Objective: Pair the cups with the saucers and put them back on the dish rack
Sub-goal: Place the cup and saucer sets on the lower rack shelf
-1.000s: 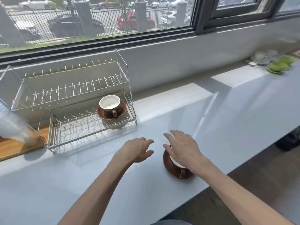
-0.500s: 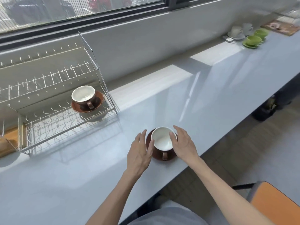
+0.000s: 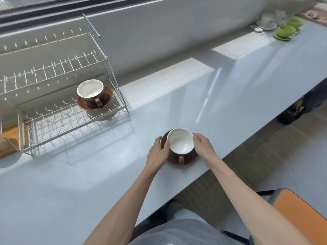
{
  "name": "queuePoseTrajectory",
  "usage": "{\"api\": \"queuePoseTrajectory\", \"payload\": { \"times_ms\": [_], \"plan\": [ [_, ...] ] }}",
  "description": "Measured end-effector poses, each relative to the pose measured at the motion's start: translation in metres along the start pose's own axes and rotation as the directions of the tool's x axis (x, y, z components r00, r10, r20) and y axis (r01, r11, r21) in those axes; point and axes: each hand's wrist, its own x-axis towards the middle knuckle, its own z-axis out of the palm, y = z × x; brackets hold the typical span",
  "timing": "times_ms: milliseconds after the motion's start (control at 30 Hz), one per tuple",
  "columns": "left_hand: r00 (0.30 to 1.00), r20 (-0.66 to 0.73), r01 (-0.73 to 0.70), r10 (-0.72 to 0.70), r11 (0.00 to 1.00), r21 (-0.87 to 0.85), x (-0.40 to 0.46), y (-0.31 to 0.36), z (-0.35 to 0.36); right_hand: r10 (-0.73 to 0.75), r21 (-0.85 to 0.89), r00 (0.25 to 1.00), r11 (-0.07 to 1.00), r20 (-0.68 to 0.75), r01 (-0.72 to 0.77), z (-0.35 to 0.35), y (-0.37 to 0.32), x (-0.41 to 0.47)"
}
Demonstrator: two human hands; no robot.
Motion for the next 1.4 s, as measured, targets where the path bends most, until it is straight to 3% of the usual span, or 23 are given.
{"api": "queuePoseTrajectory", "payload": {
  "times_ms": [167, 400, 867, 1400],
  "plan": [
    [1.0, 0.028, 0.015, -0.014, 0.999, -0.051, 0.008, -0.004, -0.003, -0.02, 0.031, 0.999, 0.999, -0.04, 0.021, 0.005, 0.0, -0.001],
    [1.0, -0.005, -0.013, 0.012, 0.998, -0.061, 0.008, -0.008, -0.019, -0.051, 0.019, 0.999, 0.999, 0.015, 0.05, 0.017, -0.013, 0.003],
    [0.967, -0.251, -0.001, -0.032, 0.991, -0.133, -0.012, -0.031, -0.115, -0.153, -0.089, 0.963, 0.98, 0.22, 0.176, 0.102, -0.089, 0.002],
    [0.843, -0.513, 0.032, -0.163, 0.967, -0.254, -0.022, -0.061, -0.252, -0.262, -0.141, 0.84, 0.92, 0.475, 0.367, 0.234, -0.194, -0.007]
  ]
}}
